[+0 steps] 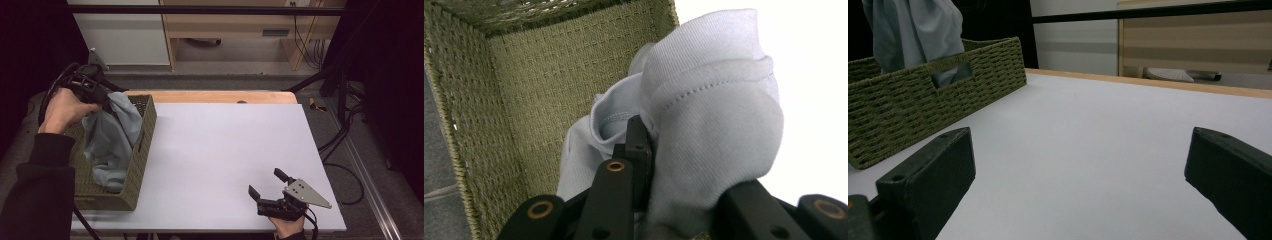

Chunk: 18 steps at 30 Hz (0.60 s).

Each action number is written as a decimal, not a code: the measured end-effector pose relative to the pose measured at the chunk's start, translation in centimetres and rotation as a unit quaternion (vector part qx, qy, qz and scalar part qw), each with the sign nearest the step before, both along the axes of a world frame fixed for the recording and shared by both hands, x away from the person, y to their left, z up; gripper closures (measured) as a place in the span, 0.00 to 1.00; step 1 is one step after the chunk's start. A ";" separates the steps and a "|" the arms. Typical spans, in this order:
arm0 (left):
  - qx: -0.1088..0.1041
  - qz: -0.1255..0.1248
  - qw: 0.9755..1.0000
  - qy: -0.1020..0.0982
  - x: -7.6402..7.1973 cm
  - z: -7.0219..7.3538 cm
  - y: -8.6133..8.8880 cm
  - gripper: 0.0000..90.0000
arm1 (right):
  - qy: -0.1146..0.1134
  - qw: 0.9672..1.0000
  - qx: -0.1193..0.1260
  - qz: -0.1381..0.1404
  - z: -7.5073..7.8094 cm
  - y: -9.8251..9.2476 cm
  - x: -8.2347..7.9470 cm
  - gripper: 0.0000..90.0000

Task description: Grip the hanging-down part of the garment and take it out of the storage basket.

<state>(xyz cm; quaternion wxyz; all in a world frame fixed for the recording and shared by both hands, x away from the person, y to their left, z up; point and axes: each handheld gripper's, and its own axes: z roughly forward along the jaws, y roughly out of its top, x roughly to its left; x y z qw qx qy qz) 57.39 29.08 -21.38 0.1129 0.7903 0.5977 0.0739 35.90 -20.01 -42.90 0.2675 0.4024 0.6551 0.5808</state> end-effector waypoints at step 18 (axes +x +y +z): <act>0.001 0.000 1.000 -0.004 -0.1 0.3 0.1 0.86 | 0.000 1.000 0.002 0.003 0.0 -0.1 0.0 0.00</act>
